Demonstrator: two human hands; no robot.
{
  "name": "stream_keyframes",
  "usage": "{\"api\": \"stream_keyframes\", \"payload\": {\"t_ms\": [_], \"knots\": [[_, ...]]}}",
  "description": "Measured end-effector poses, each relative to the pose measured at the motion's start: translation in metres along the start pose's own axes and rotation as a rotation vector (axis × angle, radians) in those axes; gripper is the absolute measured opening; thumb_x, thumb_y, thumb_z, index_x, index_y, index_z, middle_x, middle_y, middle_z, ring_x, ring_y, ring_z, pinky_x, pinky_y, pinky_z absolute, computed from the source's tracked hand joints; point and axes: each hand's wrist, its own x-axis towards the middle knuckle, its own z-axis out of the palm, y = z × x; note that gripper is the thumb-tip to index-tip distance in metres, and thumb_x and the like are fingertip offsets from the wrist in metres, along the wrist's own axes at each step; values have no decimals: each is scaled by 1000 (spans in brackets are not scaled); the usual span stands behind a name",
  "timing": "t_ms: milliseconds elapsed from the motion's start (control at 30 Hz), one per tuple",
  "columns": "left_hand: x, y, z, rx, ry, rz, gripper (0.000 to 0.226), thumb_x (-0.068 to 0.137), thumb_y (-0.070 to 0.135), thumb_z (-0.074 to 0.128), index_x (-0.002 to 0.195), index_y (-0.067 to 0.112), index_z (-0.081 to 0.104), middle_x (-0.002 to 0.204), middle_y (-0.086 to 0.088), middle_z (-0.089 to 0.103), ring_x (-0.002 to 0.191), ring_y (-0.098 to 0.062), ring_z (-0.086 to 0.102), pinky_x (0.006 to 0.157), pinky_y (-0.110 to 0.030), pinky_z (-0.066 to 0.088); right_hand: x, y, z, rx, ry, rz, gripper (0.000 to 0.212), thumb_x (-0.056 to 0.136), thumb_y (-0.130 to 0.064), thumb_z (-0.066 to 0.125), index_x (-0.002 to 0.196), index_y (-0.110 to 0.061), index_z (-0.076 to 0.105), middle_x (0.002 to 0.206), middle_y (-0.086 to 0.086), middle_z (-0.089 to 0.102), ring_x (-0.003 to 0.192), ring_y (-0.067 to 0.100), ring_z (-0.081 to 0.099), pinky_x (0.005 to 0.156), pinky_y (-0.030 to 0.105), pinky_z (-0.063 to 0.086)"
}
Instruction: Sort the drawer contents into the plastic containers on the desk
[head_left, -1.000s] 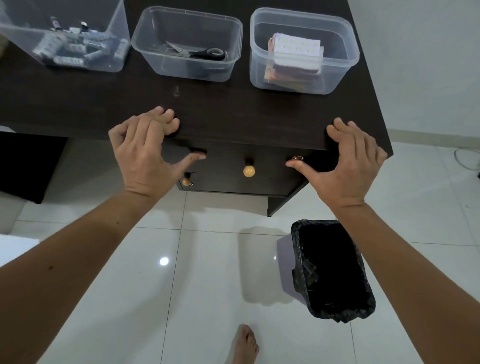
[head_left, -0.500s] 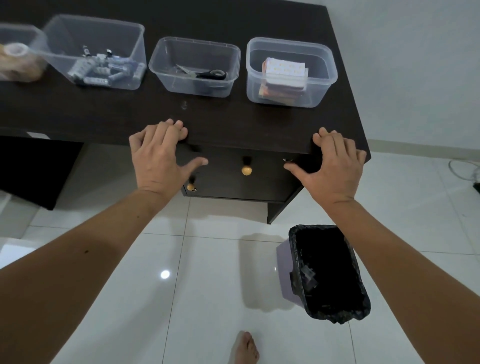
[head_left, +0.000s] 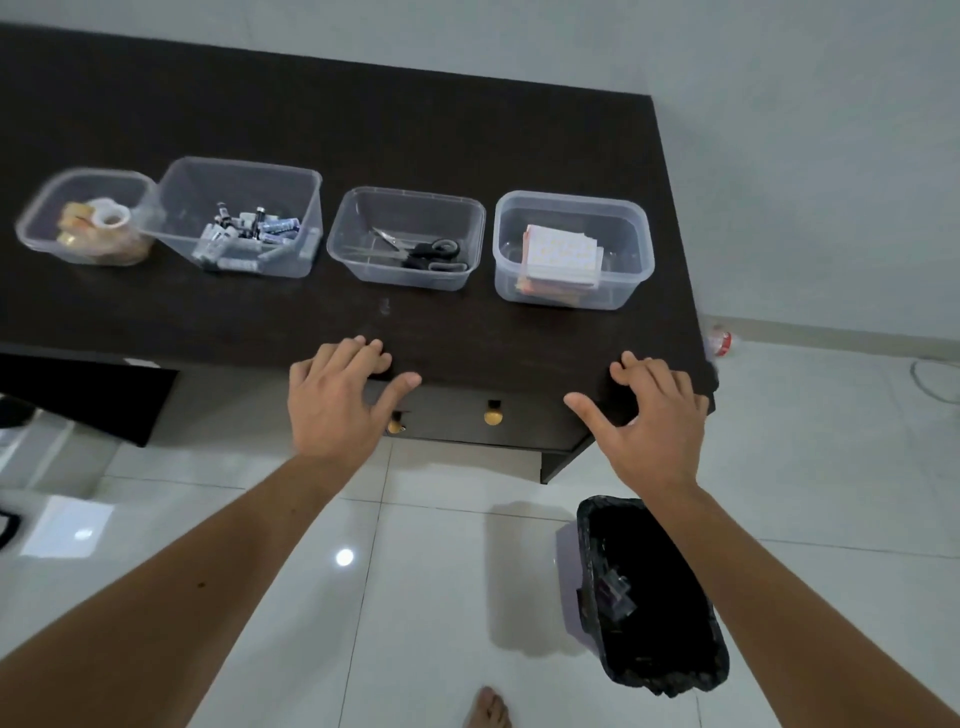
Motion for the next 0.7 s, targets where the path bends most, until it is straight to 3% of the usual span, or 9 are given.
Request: {"api": "stream_keyframes", "payload": {"t_ms": [300, 400, 567, 700], "knots": [[16, 7, -18, 58, -170, -15, 49, 91, 64, 65, 101, 18, 78, 111, 1, 73, 108, -26, 67, 79, -44, 49, 11, -7, -8, -81, -138, -16, 61, 85, -70, 68, 113, -16, 73, 130, 2, 66, 108, 30, 60, 85, 47, 49], [20, 14, -26, 58, -236, -23, 40, 85, 55, 78, 96, 17, 77, 102, 2, 71, 98, -25, 67, 73, -40, 50, 10, -11, -12, -143, -238, -6, 60, 90, -71, 61, 118, -19, 70, 137, 1, 62, 117, 28, 58, 92, 48, 51], [18, 18, -30, 39, -341, -56, 34, 83, 57, 80, 90, 25, 71, 89, 13, 58, 86, -16, 61, 63, -31, 43, 4, -13, -13, -155, -370, 21, 53, 92, -66, 63, 115, -19, 69, 140, 4, 61, 127, 33, 58, 101, 54, 54], [29, 19, -34, 13, -434, -76, 33, 75, 59, 84, 82, 31, 70, 89, 16, 55, 86, -12, 62, 55, -28, 50, 19, -19, -22, -152, -505, 60, 58, 91, -67, 60, 127, -22, 67, 150, 3, 55, 139, 33, 51, 114, 54, 46]]}}
